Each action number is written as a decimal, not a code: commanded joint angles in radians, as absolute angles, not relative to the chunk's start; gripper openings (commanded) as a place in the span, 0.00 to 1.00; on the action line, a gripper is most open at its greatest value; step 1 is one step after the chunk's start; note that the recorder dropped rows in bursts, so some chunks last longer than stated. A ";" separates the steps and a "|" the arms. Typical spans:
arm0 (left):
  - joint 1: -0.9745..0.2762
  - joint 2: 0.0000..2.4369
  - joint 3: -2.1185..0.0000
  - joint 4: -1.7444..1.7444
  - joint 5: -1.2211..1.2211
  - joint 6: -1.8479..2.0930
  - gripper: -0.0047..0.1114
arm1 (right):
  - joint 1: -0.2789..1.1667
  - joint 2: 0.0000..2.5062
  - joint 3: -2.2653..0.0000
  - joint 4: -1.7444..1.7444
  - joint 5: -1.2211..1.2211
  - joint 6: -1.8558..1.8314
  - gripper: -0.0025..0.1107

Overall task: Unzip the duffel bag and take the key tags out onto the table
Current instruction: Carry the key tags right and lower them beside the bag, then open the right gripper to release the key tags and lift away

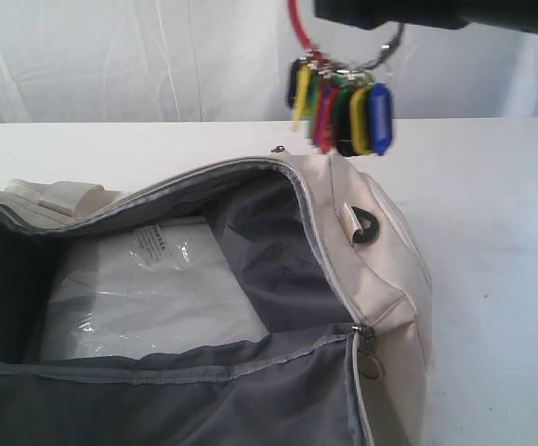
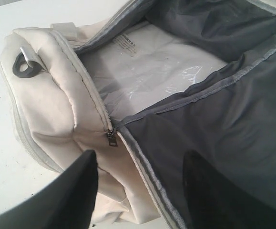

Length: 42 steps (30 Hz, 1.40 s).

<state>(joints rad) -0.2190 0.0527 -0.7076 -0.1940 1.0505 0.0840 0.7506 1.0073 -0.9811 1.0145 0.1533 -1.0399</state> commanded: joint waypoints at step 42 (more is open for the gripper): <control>-0.221 0.047 -0.707 -0.200 1.064 0.078 0.53 | 0.537 1.262 -0.366 1.036 -0.355 -0.555 0.02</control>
